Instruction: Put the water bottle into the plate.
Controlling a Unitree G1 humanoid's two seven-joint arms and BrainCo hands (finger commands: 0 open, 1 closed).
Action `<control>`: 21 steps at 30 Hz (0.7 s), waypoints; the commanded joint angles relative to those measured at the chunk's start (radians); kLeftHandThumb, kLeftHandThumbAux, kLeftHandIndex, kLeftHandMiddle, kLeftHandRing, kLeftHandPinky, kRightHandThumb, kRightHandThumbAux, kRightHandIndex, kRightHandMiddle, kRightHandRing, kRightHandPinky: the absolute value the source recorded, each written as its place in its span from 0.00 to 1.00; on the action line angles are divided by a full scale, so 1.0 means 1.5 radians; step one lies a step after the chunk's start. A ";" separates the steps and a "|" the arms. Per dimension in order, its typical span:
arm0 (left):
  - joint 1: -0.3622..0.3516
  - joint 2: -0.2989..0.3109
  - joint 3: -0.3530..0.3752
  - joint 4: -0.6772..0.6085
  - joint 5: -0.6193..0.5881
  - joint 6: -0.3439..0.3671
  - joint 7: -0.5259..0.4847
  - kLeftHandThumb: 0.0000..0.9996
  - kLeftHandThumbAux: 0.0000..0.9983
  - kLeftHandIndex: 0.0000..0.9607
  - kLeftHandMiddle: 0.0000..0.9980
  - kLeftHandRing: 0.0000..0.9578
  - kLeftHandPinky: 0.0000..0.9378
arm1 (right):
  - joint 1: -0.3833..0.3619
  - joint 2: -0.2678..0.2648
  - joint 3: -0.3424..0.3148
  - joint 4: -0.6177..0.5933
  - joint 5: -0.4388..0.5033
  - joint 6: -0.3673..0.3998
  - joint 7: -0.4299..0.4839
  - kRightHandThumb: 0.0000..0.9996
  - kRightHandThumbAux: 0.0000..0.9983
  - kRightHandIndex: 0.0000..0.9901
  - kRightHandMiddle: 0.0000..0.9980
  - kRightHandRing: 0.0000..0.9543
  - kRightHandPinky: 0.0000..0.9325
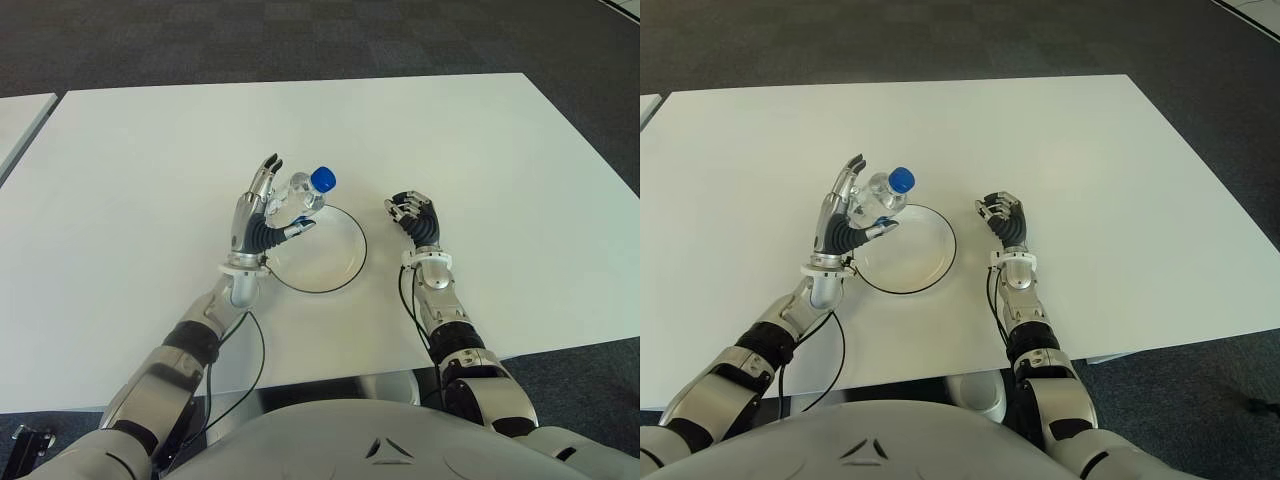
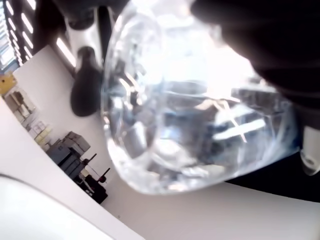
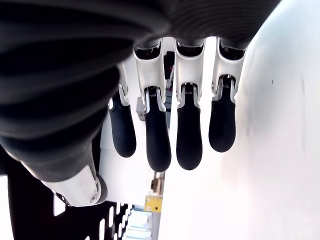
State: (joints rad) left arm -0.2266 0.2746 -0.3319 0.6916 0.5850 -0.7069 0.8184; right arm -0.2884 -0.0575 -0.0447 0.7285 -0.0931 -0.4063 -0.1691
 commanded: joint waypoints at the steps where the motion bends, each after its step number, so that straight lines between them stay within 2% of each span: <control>1: 0.002 -0.007 0.016 0.013 -0.006 -0.018 -0.005 0.00 0.49 0.00 0.00 0.00 0.00 | 0.006 0.001 0.000 -0.001 0.002 0.013 0.003 0.71 0.73 0.44 0.52 0.55 0.59; 8: 0.012 0.000 0.010 0.009 0.020 -0.019 -0.007 0.00 0.49 0.00 0.00 0.00 0.00 | 0.006 0.001 -0.001 0.002 0.003 0.007 0.007 0.71 0.73 0.43 0.52 0.55 0.58; 13: 0.031 0.019 0.004 -0.044 0.059 0.041 -0.037 0.01 0.47 0.00 0.00 0.00 0.00 | 0.007 0.000 -0.001 0.001 0.004 0.007 0.010 0.71 0.73 0.43 0.51 0.55 0.58; 21: 0.027 0.040 -0.015 -0.065 0.150 0.131 -0.017 0.03 0.46 0.00 0.00 0.00 0.00 | 0.006 -0.001 0.000 0.003 0.000 0.005 0.011 0.71 0.73 0.43 0.52 0.56 0.59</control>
State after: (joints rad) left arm -0.1835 0.3145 -0.3381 0.6169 0.7611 -0.5541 0.7777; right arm -0.2866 -0.0591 -0.0465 0.7276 -0.0925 -0.4064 -0.1555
